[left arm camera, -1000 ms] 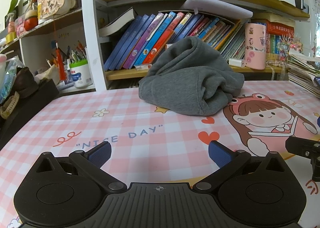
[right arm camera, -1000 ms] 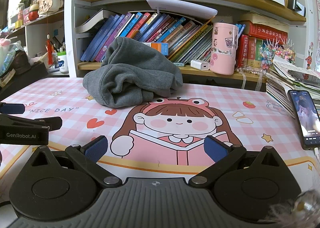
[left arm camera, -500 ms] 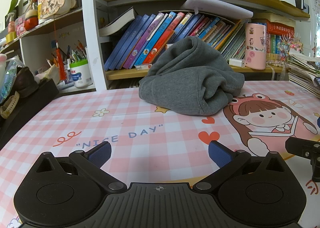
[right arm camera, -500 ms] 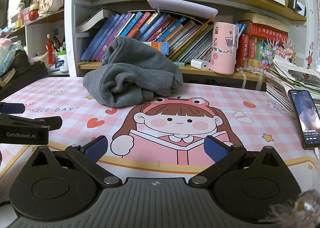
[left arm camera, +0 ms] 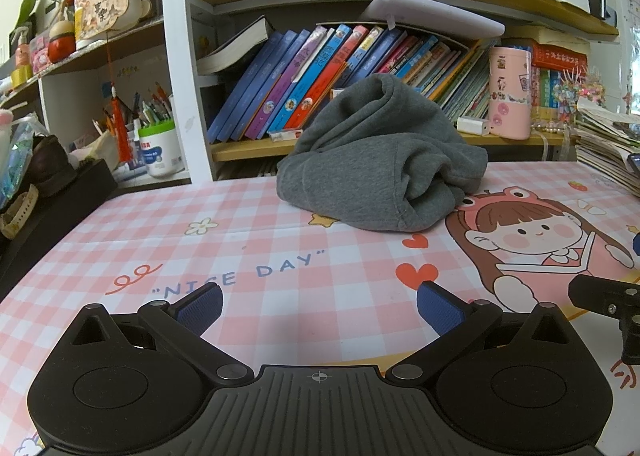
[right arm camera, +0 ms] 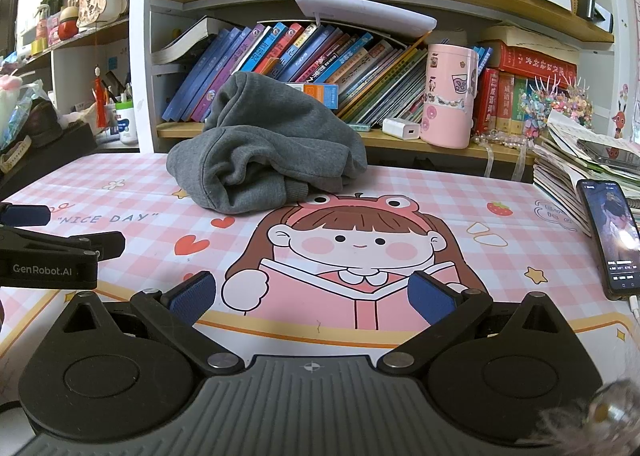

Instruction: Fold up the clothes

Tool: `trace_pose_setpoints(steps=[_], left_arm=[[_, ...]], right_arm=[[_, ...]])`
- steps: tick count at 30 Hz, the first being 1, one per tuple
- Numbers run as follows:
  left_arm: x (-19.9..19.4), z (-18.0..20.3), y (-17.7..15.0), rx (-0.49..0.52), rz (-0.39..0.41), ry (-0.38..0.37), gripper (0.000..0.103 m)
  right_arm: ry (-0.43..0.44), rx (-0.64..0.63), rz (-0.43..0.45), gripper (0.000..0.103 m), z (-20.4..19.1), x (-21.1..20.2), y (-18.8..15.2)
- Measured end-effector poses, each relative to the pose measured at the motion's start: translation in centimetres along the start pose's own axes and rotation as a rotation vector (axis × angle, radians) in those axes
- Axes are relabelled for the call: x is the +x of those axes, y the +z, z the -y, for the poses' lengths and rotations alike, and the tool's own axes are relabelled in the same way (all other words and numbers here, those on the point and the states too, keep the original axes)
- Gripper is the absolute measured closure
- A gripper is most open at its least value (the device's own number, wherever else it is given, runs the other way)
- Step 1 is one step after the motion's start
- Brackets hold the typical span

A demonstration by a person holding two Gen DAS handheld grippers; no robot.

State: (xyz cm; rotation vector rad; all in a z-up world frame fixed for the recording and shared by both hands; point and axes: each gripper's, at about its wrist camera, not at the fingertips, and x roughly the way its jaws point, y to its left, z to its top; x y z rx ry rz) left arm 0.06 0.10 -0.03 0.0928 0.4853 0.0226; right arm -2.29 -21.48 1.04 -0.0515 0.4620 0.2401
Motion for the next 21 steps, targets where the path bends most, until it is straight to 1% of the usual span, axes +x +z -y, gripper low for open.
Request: trace_pose_setpoints(steps=[11,15,21], left_arm=[[0.07,0.04,0.07,0.000,-0.007,0.004,0.000],[0.26,-0.07,0.03,-0.006,-0.025,-0.004,0.000],[0.14,-0.06,-0.03,-0.006,-0.019,-0.013,0.000]], right_arm=[[0.000,-0.001,0.001,0.000,0.02,-0.01,0.00],[0.000,-0.002,0.001,0.000,0.01,-0.01,-0.03],[0.001,-0.002,0.002,0.000,-0.01,-0.05,-0.04]])
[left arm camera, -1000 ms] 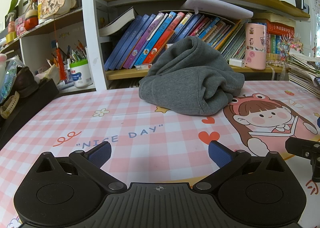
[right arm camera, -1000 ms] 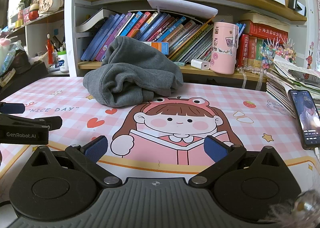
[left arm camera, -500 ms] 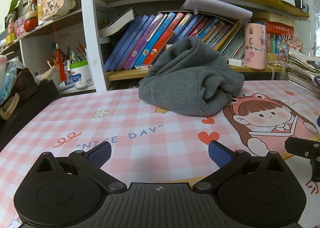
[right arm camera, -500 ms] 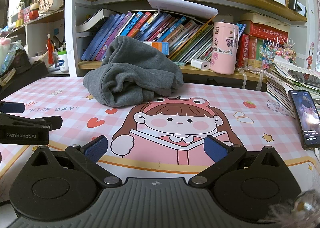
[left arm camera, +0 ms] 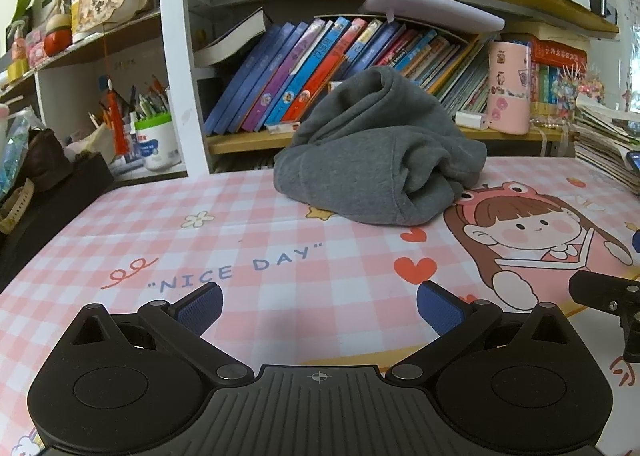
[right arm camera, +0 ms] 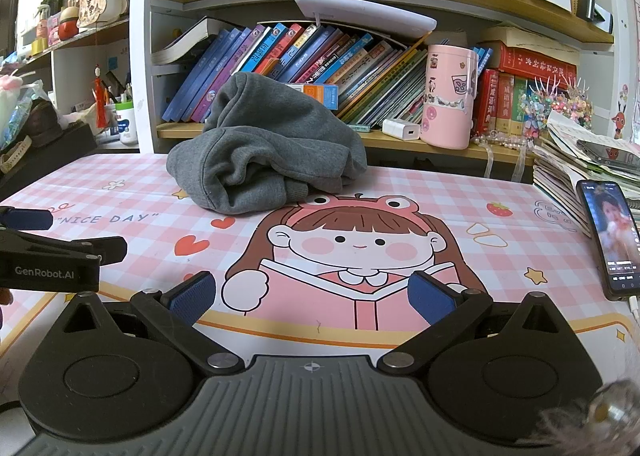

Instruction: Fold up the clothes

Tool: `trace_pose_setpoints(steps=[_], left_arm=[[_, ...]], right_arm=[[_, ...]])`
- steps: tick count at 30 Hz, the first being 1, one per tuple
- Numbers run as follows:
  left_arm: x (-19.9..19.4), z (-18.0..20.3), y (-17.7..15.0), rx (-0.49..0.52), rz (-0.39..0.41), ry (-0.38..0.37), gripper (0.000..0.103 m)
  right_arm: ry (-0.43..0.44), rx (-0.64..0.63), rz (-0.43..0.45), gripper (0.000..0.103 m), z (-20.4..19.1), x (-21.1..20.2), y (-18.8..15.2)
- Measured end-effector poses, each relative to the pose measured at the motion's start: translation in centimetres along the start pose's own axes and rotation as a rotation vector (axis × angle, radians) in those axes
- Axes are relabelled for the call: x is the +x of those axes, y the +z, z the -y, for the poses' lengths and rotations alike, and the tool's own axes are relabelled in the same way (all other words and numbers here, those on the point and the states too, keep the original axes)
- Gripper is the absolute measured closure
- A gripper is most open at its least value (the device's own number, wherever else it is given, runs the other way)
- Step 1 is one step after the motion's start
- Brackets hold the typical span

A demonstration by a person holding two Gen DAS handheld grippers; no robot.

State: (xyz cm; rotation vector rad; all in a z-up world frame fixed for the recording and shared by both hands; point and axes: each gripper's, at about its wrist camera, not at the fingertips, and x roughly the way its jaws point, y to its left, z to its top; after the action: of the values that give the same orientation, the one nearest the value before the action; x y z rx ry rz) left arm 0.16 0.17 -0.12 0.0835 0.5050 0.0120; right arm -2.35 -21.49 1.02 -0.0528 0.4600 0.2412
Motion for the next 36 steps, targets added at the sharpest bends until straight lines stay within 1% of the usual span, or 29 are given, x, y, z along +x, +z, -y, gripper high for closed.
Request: trace_pose_setpoints(steps=[5,15,21,27,36], left_arm=[[-0.13,-0.02,0.05,0.000,0.008,-0.005,0.000],[0.05,-0.22,0.14,-0.012,0.006,-0.046,0.000],[-0.46,0.46,0.02,0.029,0.035,-0.060,0.000],[-0.64,0.74,0.01,0.049,0.047,-0.093,0.000],[-0.80,-0.15,-0.02,0.007,0.064,-0.133,0.000]], right_arm=[[0.000,0.000,0.000,0.000,0.01,0.00,0.02],[0.004,0.010,-0.007,0.000,0.15,0.05,0.02],[0.004,0.005,-0.003,0.000,0.12,0.00,0.01],[0.008,-0.002,0.000,0.000,0.00,-0.07,0.00],[0.029,0.005,-0.004,0.000,0.14,0.01,-0.01]])
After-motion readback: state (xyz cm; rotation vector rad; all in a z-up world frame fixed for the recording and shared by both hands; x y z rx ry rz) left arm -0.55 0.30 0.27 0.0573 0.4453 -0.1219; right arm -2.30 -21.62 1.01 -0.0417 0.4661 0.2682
